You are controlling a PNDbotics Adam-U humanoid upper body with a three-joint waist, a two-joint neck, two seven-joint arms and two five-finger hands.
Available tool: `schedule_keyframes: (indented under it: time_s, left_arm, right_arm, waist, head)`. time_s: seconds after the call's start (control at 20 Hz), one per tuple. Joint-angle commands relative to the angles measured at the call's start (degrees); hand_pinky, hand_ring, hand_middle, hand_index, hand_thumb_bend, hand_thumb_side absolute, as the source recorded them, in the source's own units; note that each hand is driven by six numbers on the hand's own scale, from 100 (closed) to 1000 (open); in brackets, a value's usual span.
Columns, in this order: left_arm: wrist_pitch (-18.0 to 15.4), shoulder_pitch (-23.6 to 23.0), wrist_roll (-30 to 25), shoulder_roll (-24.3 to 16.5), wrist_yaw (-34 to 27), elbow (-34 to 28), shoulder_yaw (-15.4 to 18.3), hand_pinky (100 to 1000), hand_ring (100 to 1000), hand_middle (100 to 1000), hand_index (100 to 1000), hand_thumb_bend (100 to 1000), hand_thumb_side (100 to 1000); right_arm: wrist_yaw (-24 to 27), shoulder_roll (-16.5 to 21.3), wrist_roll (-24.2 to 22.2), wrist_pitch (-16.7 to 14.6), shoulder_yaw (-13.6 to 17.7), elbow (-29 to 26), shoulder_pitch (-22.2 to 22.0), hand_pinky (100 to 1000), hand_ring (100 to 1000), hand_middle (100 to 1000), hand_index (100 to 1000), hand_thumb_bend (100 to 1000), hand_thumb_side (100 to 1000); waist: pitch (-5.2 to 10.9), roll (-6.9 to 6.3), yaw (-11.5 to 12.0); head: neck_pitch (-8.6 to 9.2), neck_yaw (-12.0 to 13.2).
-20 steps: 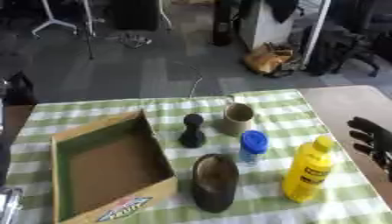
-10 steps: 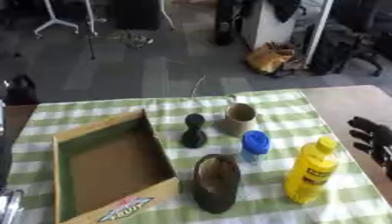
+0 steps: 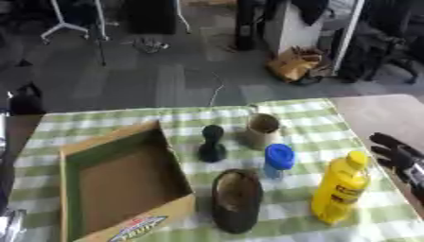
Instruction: Pick up objects on the table and place them in the box.
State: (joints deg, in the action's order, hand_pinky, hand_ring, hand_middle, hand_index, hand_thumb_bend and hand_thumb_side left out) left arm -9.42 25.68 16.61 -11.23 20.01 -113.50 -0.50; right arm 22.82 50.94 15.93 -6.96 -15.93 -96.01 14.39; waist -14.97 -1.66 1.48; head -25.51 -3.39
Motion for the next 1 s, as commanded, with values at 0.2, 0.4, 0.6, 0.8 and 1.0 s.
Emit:
schedule_keyframes:
  time_s: [0.2,0.4,0.6,0.8,1.0]
  left_arm:
    - [0.2,0.9,-0.5,-0.1,-0.6,-1.1,-0.2,862,914,839,746,100,1000]
    - [0.1,0.9,-0.4,-0.1,-0.6,-1.1,-0.1,862,914,839,746,100,1000]
    - [0.1,0.8,-0.4,-0.1,-0.7,-1.1,-0.1,861,913,839,746,100,1000]
    - [0.0,0.7,-0.4,0.1,-0.7,-1.1,-0.2,861,913,839,746,100,1000]
    - [0.0,0.6,-0.5,0.1,-0.8,-1.1,-0.2,860,912,840,746,100,1000]
  right_arm:
    - [-1.8,0.0,0.3,-1.8,0.0,1.7,1.7,1000,1000,993,1000,787,941]
    - [-2.4,0.0,0.7,-1.9,-0.2,2.0,1.8,1000,1000,990,1000,789,940]
    - [-3.4,0.1,0.8,-1.8,-0.3,1.4,1.8,999,1000,988,1000,791,938]
    - [-4.7,0.0,0.1,-1.4,-1.1,0.0,1.9,998,1000,986,1000,792,936]
    - [-6.0,-0.4,-0.4,-1.1,-1.6,-0.4,1.9,1000,1000,987,1000,811,925]
  waist:
    - [0.52,0.08,0.1]
    - [0.50,0.09,0.0]
    - [0.53,0.11,-0.1]
    - [0.56,0.13,-0.1]
    - [0.59,0.15,-0.1]
  head:
    - [0.75,-0.1]
    - [0.73,0.0]
    - [0.55,0.0]
    - [0.53,-0.1]
    - [0.59,0.1]
